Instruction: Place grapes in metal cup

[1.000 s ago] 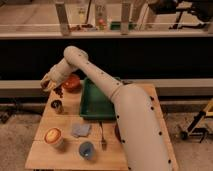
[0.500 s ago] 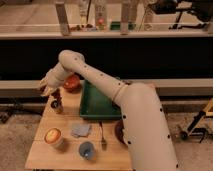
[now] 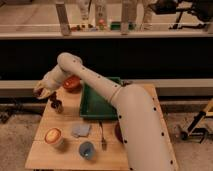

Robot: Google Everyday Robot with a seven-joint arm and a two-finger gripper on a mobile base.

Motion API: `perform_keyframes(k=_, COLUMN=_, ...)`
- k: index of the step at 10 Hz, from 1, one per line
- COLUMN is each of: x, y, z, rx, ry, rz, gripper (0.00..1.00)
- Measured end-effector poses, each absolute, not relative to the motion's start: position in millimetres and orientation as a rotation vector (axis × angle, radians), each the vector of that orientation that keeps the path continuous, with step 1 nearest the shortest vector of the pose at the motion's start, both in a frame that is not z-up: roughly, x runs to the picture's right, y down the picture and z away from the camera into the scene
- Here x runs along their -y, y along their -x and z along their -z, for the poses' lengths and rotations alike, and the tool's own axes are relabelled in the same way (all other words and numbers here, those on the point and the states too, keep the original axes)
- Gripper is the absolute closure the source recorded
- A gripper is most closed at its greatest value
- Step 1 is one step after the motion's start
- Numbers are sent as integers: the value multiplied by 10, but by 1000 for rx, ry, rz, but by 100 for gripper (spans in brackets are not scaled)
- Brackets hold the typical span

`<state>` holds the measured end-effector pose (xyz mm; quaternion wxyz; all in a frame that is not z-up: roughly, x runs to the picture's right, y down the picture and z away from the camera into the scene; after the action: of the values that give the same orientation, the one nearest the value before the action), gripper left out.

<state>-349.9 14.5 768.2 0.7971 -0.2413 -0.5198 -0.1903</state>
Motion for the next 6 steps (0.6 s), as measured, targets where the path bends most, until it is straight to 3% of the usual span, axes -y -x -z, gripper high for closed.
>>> perform_keyframes(k=4, x=-197, y=3546, z=-7754, rx=1116, ry=536, rz=425, gripper=99)
perform_keyframes(k=6, x=-218, y=3548, z=-7828, rx=1107, ry=557, rz=429, gripper=81)
